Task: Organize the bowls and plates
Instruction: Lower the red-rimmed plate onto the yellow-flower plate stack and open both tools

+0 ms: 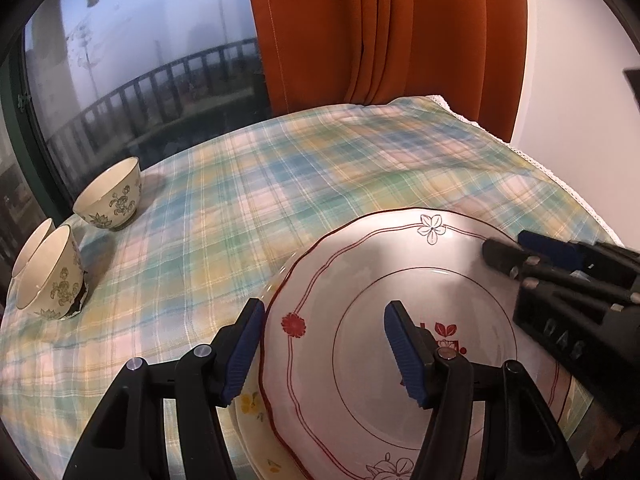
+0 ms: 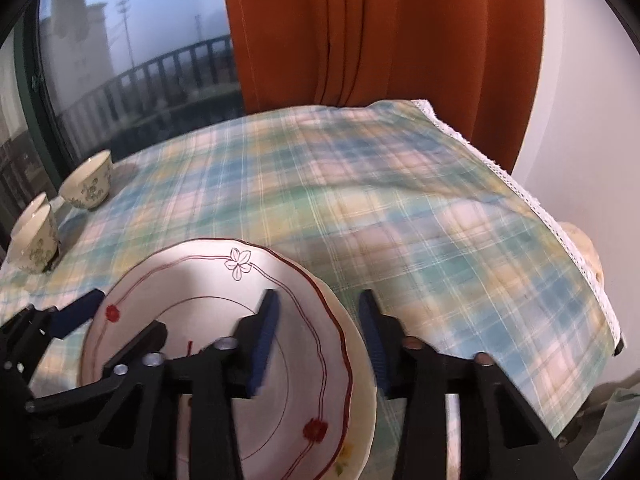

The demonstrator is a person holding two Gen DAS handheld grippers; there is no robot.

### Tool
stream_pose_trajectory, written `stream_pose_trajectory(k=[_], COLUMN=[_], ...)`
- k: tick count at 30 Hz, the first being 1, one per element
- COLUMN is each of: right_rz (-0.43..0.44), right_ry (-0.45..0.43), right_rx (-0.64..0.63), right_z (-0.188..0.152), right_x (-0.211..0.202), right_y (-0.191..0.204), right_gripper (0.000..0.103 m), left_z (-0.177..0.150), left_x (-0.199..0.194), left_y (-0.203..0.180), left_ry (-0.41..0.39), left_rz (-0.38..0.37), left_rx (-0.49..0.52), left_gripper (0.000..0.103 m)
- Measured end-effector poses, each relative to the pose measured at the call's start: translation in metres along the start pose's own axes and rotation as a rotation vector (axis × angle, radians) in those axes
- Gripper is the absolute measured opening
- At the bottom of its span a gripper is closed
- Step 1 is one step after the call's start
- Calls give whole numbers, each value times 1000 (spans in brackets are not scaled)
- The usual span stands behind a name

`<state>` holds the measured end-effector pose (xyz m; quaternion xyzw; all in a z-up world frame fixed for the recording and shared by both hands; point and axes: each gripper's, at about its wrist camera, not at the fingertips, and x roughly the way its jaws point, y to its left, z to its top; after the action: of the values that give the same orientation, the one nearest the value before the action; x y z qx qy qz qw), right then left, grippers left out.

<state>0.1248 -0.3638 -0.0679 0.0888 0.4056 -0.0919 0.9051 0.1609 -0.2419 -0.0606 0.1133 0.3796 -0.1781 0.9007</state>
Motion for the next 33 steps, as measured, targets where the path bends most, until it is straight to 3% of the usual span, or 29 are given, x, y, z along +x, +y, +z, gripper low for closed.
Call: stream_pose_trajectory(k=[11, 17, 20, 22, 25, 33], right_rz=[-25, -54, -62, -54, -55, 1], right_ry=[8, 5, 18, 11, -6, -16], right_rx=[-22, -17, -23, -45, -50, -68], right_z=[-12, -20, -23, -25, -25, -26], right_x=[-8, -14, -19, -24, -33, -50], right_y=[8, 11, 15, 22, 30, 64], right_gripper=[34, 35, 44, 58, 66, 69], left_z=[-3, -14, -20, -24, -27, -40], left_x=[-7, -18, -25, -30, -38, -62], left_y=[4, 8, 16, 23, 38, 80], left_ry=[-16, -22, -24, -34, -39, -68], left_rz=[-10, -11, -6, 3, 12, 52], left_rx=[14, 22, 24, 15, -17, -53], left_gripper=[65, 73, 77, 78, 82, 95])
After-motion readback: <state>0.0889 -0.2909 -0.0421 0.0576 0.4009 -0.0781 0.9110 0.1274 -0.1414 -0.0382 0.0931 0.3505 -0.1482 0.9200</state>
